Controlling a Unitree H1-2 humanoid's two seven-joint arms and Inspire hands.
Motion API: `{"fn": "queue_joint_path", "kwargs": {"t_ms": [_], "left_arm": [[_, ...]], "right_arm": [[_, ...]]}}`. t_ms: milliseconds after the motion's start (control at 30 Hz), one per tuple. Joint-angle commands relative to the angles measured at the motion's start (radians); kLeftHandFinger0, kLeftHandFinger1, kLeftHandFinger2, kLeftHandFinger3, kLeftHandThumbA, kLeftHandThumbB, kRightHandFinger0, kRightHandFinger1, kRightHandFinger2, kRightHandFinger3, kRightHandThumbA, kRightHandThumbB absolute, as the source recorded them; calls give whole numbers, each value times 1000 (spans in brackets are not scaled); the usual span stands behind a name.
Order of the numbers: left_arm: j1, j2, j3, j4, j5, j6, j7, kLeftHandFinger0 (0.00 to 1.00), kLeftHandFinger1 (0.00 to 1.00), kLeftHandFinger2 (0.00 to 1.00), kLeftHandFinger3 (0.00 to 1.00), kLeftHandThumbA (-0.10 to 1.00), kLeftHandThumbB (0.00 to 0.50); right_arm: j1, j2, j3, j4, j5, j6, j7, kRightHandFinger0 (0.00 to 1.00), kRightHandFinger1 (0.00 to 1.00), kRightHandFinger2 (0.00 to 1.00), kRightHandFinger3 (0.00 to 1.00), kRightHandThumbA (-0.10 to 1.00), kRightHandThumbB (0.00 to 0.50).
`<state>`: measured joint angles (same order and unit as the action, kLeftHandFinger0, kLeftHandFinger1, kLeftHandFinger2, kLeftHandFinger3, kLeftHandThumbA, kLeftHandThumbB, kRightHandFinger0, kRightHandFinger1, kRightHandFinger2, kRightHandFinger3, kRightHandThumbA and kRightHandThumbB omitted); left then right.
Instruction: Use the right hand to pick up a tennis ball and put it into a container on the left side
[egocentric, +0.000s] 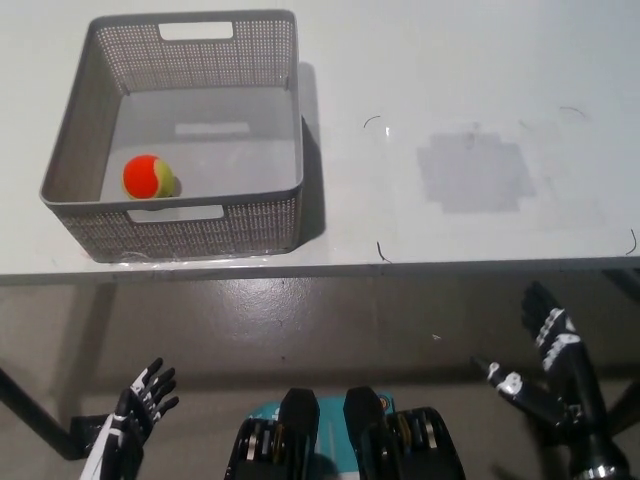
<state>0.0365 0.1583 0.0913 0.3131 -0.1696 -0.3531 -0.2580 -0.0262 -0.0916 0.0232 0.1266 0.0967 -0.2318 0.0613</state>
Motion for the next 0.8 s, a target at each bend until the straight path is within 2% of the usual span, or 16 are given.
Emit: {"fn": "queue_joint_path", "kwargs": {"t_ms": [0,233,300,533,767], "left_arm": [[-12,7,14,2,-22,-46,7,1000,1000,1000,1000,1000,201],[-10,6,22,7,-36,-38,0,1000,1000,1000,1000,1000,224],[-9,8,21,3,-40,-32,-4,1000,1000,1000,1000,1000,211],[6,24,25,-22,-29,-18,4,1000,1000,1000,1000,1000,242],[24,29,27,-17,-36,-21,-3,1000,1000,1000,1000,1000,206]], "right_arm": [[-2,11,19,24,63,-62,77,1000,1000,1000,1000,986,161],[0,19,19,96,33,-74,72,1000,1000,1000,1000,971,131],[-1,19,15,124,32,-79,72,1000,1000,1000,1000,962,124],[-5,27,13,176,35,-91,78,1000,1000,1000,1000,932,143],[-12,27,20,212,18,-100,83,1000,1000,1000,1000,951,157]]}}
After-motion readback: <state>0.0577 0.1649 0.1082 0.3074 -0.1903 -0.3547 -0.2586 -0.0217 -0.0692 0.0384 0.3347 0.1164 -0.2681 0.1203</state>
